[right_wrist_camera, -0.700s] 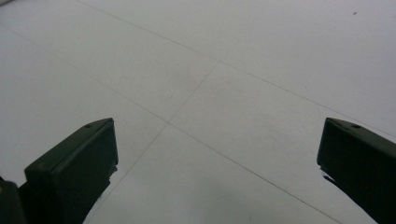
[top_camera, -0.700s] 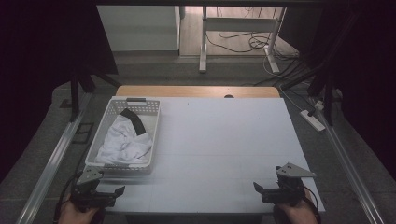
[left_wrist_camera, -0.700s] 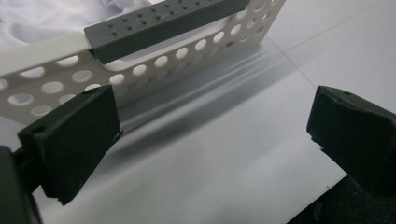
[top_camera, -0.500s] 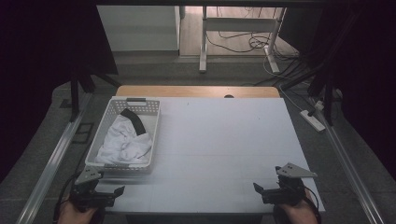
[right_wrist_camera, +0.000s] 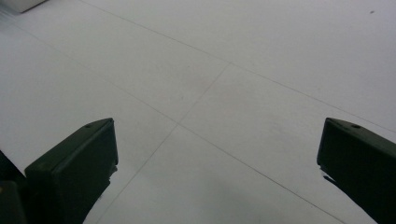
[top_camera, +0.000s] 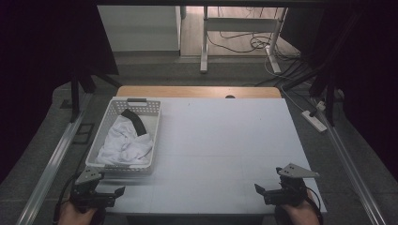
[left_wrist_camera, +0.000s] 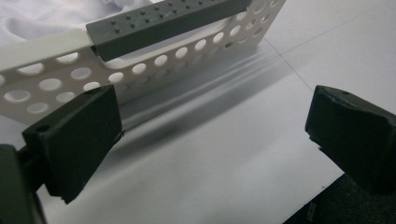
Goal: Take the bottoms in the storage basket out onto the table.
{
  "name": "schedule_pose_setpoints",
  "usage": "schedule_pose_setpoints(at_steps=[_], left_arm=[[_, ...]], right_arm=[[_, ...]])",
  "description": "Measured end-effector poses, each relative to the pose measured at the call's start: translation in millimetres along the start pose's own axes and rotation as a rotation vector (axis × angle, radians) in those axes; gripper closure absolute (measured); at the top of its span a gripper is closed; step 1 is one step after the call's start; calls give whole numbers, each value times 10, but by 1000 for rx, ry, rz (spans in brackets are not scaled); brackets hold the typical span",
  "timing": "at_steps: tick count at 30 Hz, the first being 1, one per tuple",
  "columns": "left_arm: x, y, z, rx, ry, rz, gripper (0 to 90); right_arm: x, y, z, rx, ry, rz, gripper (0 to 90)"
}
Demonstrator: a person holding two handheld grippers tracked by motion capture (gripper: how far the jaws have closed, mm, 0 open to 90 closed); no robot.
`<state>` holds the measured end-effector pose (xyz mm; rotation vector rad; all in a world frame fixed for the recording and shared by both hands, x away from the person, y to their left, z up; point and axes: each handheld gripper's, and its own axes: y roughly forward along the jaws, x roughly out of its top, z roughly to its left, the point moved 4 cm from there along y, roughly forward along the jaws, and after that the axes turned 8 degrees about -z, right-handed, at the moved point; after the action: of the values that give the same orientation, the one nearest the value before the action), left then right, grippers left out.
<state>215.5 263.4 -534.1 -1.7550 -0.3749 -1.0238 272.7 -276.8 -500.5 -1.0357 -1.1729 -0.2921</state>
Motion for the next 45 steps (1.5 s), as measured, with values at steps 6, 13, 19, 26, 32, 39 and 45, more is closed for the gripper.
schedule_pose_setpoints(at_steps=[6,13,19,26,32,39,45], left_arm=[[4,-9,20,-26,-23,-10,32],[14,-29,26,-50,-42,-27,5],[55,-70,28,-43,-38,-57,3],[40,-53,56,-38,-28,-40,6],[87,-81,45,-55,-20,-69,6],[141,-104,7,-38,-6,-62,6],[193,-96,-18,-36,0,-60,5]], right_arm=[[-2,6,-1,3,0,6,0],[-4,15,5,6,-4,13,0],[-5,21,10,7,-12,23,0],[-7,29,16,10,-16,29,0],[-8,32,15,9,-15,33,0],[-9,37,17,9,-19,36,0],[-12,44,26,9,-32,43,0]])
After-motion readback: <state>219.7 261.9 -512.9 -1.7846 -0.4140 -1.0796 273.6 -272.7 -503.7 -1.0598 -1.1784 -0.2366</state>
